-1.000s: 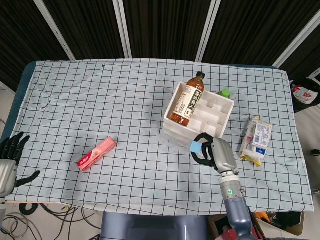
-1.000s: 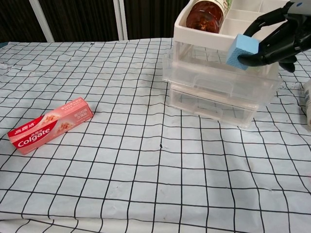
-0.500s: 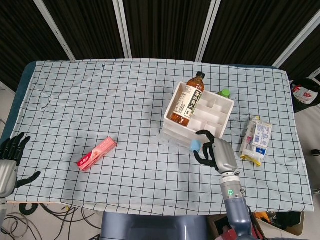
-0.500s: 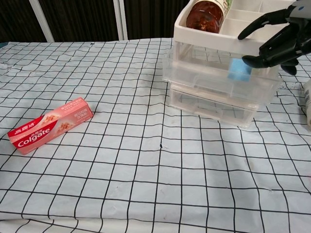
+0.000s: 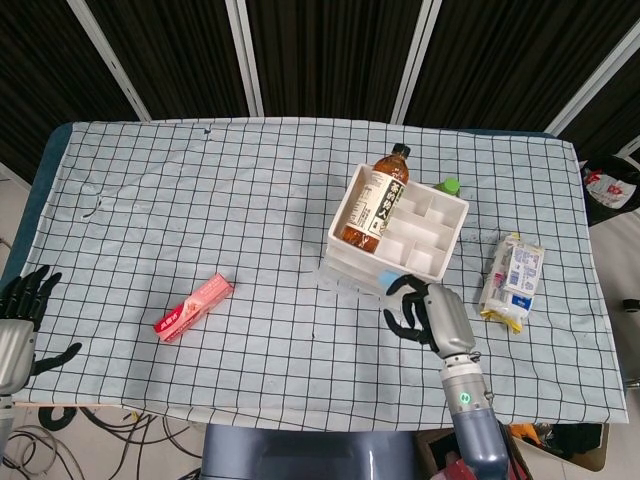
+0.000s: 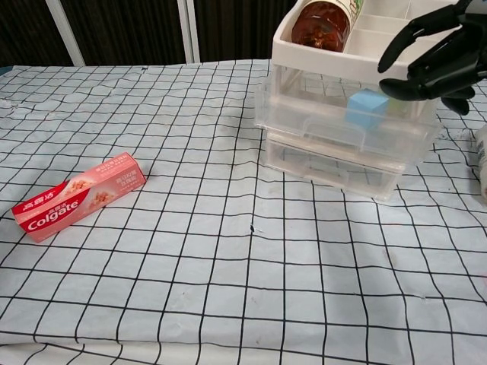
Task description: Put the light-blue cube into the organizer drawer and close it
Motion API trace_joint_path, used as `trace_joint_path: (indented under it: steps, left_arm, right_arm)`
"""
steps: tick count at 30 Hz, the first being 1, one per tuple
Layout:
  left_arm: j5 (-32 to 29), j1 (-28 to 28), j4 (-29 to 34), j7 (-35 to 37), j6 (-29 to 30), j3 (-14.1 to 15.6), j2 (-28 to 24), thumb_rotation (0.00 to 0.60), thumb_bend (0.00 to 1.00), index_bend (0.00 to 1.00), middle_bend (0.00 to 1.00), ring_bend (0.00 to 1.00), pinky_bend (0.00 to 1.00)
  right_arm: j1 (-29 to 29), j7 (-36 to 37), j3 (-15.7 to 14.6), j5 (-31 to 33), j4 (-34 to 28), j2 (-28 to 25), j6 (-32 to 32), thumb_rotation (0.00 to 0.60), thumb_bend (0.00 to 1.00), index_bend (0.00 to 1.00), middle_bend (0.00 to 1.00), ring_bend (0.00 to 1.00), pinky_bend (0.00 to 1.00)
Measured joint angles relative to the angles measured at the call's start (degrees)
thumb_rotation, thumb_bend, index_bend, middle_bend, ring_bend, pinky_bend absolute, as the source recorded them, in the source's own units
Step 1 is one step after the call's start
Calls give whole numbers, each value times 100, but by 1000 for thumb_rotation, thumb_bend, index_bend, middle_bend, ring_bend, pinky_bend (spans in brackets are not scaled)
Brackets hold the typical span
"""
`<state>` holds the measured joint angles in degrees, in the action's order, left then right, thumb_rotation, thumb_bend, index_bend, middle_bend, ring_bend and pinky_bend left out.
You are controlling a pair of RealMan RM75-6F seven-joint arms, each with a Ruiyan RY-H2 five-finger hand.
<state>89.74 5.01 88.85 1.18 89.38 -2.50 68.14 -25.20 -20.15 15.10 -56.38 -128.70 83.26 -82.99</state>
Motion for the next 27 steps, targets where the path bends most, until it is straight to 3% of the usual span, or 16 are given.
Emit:
trace_joint_path:
  steps: [5, 14, 21, 27]
  left_arm:
    - [15, -6, 3, -9, 13, 9, 3, 600, 10, 0, 0, 0, 0]
    - [26, -6, 13, 1, 7, 19, -10, 600, 11, 0, 0, 0, 0]
    - [18, -3, 16, 21, -2, 17, -22, 600, 12, 0, 0, 0, 0]
    - [-4, 1, 24, 47, -13, 8, -29, 600, 12, 0, 0, 0, 0]
  right_arm:
    - [168, 178, -368, -441, -408, -89, 30, 600, 297, 744, 820, 863, 786]
    - [307, 261, -904, -480, -541, -34, 313, 600, 304, 750, 819, 863, 786]
    - [246, 162, -984, -290, -188, 403, 465, 600, 307, 750, 814, 858, 783]
    - [80, 3, -772, 48, 103, 913, 530, 600, 312, 750, 808, 851, 783]
